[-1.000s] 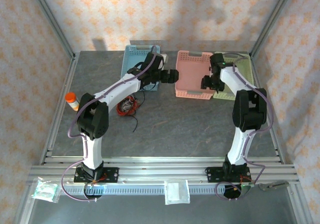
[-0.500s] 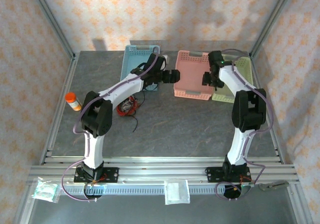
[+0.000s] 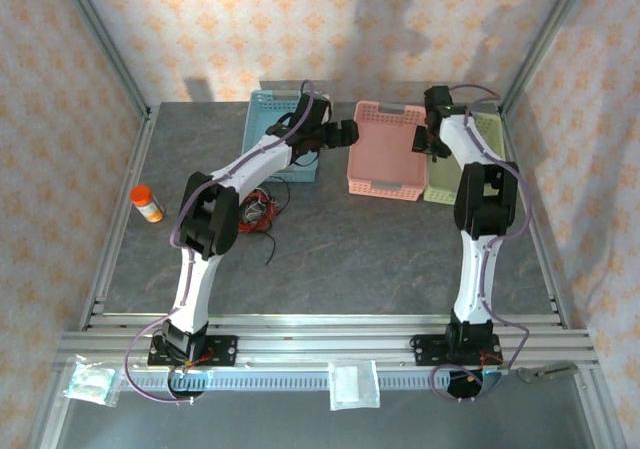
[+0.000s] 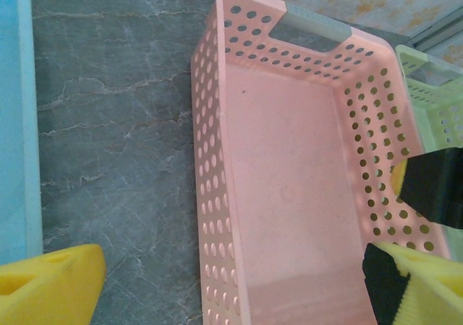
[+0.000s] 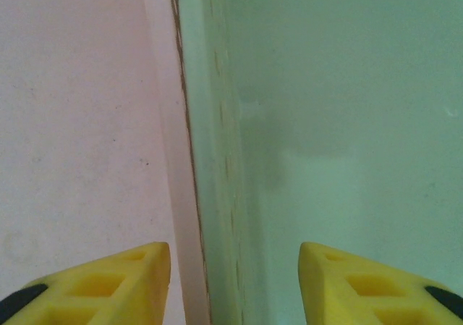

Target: Untangle the cables

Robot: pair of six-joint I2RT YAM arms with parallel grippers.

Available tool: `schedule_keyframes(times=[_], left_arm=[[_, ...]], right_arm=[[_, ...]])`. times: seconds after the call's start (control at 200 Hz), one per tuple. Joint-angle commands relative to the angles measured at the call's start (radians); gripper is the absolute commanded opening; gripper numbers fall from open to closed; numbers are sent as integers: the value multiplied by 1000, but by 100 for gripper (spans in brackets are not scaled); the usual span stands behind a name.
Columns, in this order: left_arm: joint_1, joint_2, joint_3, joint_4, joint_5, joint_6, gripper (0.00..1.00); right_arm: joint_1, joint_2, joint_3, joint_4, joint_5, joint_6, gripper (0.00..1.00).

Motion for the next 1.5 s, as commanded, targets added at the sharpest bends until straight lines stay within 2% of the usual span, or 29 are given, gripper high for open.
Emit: schedule_keyframes(times=[0.0, 0.24, 0.731, 1.172, 1.492], left_arm=[[11, 6, 0, 15, 48, -36, 94], [40, -12, -52, 58, 97, -57, 93], [103, -76, -173, 114, 169, -47, 92], [107, -85, -170, 90, 180, -21, 92], [107, -109, -191, 86, 179, -18, 92]], right_arm=[[2, 14, 35, -50, 16, 2, 45], [15, 2, 13, -13, -6, -33, 29], [99, 68, 87, 23, -68, -35, 28], [107, 181, 238, 82, -144, -147, 23], [109, 217, 304, 110, -243, -62, 23]])
